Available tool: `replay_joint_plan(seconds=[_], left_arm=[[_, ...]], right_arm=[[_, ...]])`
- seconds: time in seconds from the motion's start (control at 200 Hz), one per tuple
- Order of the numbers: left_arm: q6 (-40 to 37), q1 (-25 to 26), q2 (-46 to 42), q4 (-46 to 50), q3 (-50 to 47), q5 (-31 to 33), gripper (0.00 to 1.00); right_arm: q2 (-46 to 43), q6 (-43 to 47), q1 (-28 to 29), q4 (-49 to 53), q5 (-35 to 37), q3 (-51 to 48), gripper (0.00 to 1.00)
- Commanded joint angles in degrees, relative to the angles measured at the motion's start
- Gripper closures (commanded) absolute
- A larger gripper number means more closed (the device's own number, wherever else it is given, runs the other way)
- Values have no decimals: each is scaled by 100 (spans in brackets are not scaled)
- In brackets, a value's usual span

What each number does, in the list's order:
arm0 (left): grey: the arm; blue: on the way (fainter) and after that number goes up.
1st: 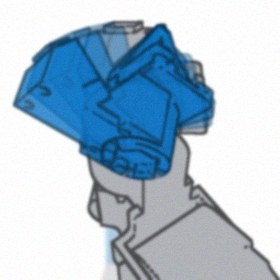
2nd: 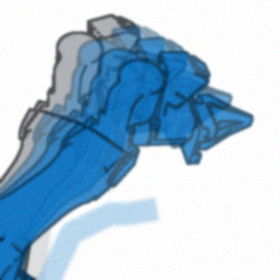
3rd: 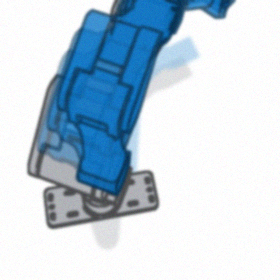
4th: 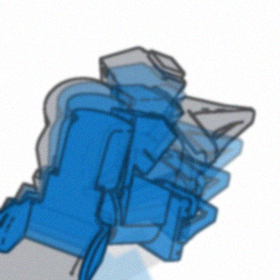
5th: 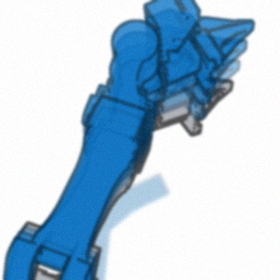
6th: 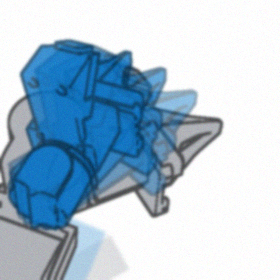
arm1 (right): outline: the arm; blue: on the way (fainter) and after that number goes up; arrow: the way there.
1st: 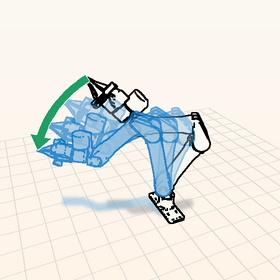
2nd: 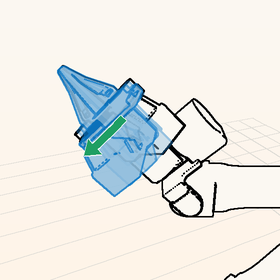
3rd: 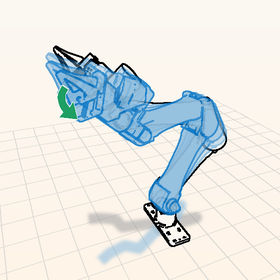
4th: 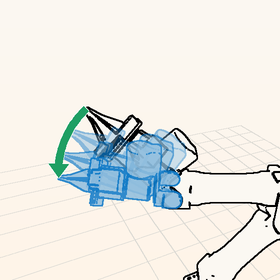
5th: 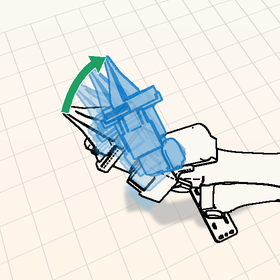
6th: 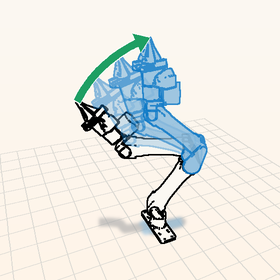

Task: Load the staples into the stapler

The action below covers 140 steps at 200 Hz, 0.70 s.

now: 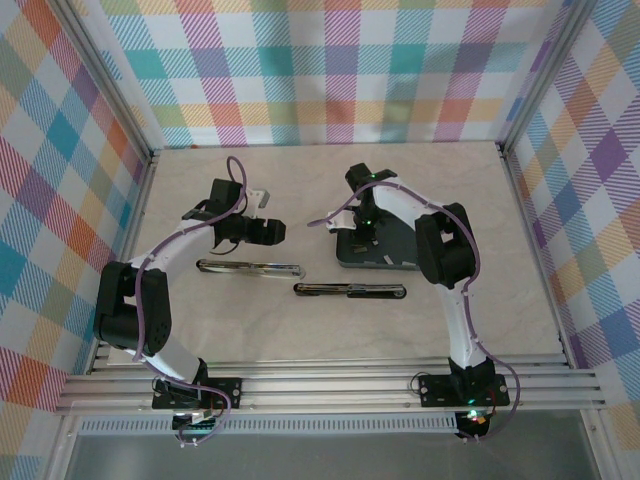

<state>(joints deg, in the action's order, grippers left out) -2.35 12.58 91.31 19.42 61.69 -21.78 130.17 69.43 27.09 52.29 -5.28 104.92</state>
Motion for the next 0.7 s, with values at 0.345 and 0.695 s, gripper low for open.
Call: replay_joint_plan(seconds=[0.345,0.695], left_arm=[[55,-62,-137,28,58,-400,21],[-200,201,-172,-22,45,-1079,20]], right_arm=[[-777,-216,-1,-498,-753,-508,87],[-2007,-561,-220,-894,-1993,-1644,86]])
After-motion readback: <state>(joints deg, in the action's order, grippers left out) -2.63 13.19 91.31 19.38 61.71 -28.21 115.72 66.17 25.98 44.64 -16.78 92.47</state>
